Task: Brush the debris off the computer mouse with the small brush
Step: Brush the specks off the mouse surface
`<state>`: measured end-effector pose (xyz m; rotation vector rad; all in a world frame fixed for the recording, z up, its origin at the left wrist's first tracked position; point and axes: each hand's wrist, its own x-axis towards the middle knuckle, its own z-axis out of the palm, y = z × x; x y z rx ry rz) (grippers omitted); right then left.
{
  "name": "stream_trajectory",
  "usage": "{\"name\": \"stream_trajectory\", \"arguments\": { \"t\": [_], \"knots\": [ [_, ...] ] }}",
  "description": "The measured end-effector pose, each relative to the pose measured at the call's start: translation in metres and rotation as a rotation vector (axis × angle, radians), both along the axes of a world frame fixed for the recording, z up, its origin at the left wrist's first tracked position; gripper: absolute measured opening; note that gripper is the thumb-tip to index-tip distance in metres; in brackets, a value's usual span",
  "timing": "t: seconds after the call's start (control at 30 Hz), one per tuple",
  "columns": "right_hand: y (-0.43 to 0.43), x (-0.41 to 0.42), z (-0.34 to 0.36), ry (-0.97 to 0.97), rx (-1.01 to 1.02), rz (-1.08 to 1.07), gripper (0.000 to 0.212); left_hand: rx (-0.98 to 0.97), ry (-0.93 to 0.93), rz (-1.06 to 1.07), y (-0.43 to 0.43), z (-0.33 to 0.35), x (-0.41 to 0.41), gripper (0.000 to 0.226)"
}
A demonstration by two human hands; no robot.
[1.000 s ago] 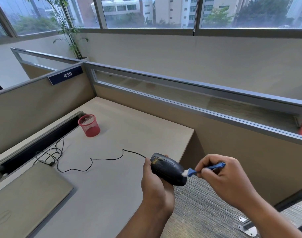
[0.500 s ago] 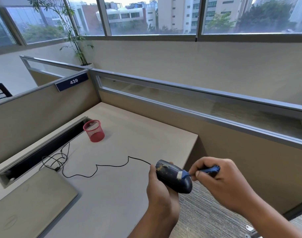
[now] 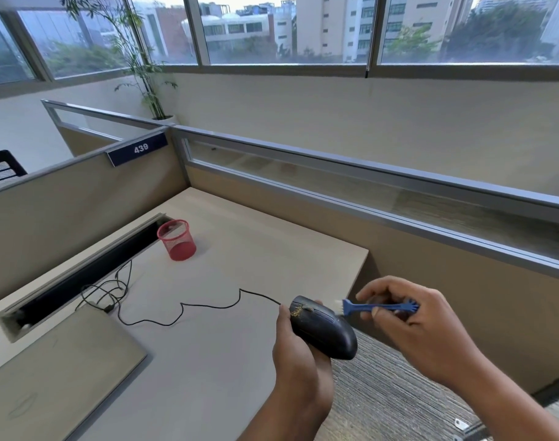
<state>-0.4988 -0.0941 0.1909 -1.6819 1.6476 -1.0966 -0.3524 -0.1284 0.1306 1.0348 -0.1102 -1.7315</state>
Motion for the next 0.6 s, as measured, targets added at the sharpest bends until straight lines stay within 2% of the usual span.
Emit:
{"name": "stream_trajectory", "arguments": {
  "t": [0.1, 0.23, 0.4, 0.6],
  "knots": [
    [-0.009, 0.010, 0.000, -0.050, 0.011, 0.042, 0.033, -0.015, -0.009, -0.015, 0.003, -0.001, -0.004, 0.056],
    [-0.018, 0.022, -0.007, -0.041, 0.073, 0.062, 0.019, -0.025, 0.021, -0.044, 0.004, 0.001, -0.008, 0.056],
    [-0.014, 0.015, -0.005, 0.061, -0.033, 0.001, 0.013, -0.036, 0.007, -0.059, 0.003, 0.002, -0.006, 0.061],
    [-0.023, 0.030, 0.002, -0.097, -0.053, 0.050, 0.013, -0.037, 0.006, -0.043, 0.004, 0.003, -0.008, 0.055]
  ]
}}
